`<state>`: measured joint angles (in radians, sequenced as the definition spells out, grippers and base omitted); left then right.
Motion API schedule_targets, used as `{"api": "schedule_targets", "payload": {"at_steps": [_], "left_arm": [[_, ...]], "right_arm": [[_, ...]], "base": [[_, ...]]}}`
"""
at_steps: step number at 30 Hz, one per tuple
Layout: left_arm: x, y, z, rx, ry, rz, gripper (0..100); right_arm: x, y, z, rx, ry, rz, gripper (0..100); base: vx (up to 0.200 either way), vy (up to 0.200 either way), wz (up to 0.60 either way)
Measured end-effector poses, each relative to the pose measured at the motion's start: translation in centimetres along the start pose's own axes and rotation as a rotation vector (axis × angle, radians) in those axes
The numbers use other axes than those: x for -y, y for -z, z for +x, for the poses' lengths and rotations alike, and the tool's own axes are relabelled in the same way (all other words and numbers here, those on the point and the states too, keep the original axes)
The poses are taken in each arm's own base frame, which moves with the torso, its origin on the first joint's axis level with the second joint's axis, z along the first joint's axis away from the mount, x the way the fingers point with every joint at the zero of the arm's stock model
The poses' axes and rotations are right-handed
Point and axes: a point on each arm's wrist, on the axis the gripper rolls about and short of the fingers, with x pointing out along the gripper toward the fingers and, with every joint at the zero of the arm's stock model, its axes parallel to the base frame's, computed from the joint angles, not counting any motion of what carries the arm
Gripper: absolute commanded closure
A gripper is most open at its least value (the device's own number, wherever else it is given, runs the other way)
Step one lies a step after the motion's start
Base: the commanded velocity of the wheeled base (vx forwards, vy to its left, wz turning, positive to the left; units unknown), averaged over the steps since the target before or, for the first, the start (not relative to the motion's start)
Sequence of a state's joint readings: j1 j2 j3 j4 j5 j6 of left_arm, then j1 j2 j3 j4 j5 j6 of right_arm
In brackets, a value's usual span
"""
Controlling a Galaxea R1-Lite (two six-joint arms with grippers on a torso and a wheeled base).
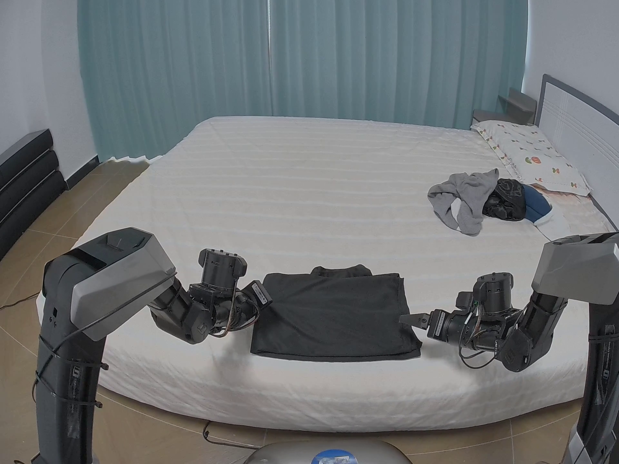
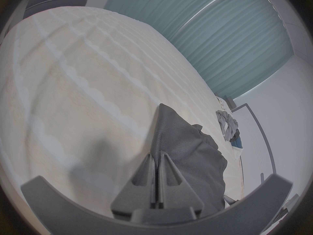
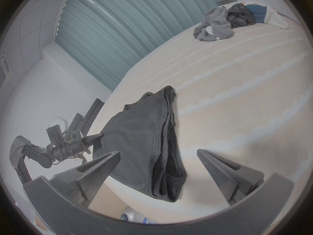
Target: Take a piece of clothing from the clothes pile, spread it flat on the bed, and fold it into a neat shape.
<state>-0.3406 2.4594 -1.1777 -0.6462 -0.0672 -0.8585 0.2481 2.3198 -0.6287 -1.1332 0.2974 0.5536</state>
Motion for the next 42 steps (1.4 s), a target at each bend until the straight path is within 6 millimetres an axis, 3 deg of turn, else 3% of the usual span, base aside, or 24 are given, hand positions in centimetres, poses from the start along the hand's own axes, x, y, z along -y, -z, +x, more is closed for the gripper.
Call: {"api": "schedule_targets", "payload": {"at_steps": [26, 42], "left_arm": [[-0.11, -0.91, 0.18, 0.023, 0.008, -0.015, 100], [-0.23, -0.86, 0.22, 0.022, 0.006, -0.015, 100]], "right_arm": [[0.0, 0.19, 0.13, -0.006, 0.0, -0.001, 0], [0.01, 0.19, 0.14, -0.006, 0.0, -0.001, 0]], "base": [[0.0, 0.2, 0.0], [0.0, 0.0, 0.0]]}}
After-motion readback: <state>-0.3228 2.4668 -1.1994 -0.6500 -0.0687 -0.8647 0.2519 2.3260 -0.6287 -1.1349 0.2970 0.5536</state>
